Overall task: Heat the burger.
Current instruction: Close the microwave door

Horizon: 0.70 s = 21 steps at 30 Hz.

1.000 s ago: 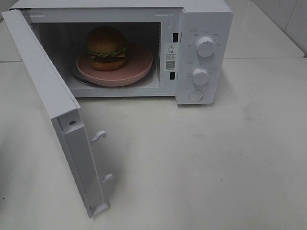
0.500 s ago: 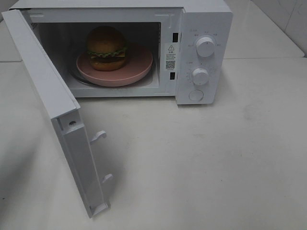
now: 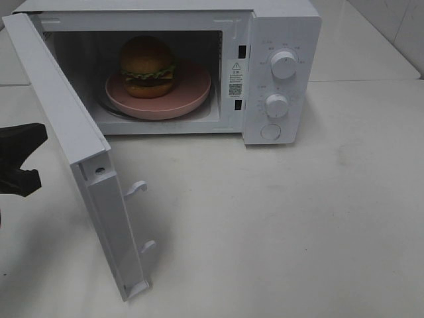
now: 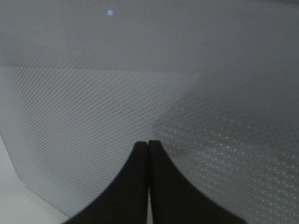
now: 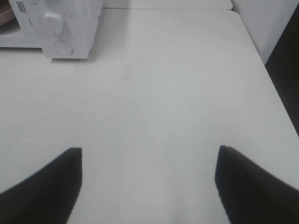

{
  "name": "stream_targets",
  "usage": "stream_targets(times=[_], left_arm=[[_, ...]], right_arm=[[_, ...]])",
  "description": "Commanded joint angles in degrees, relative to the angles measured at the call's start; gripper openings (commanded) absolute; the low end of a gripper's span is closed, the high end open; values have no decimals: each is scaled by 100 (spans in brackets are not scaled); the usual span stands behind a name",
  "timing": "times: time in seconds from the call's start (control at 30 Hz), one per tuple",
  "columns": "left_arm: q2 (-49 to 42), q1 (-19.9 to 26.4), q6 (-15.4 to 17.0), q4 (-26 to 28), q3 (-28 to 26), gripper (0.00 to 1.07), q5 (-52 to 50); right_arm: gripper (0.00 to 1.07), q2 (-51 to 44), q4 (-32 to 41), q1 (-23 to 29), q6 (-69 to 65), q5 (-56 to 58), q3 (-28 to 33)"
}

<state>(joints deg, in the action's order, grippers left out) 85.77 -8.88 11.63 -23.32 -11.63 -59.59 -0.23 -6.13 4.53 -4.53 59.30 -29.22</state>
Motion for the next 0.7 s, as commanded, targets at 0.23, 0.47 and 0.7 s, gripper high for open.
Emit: stream_targets(times=[0.23, 0.47, 0.7], left_arm=[[201, -1146, -430, 1329, -292, 0, -367], [201, -1793, -854, 2332, -619, 0, -201], [367, -2338, -1289, 3266, -1243, 0, 401]], right_arm=[[76, -149, -29, -46, -23, -17, 23], [76, -149, -29, -46, -23, -17, 23], [76, -149, -29, -46, -23, -17, 23]])
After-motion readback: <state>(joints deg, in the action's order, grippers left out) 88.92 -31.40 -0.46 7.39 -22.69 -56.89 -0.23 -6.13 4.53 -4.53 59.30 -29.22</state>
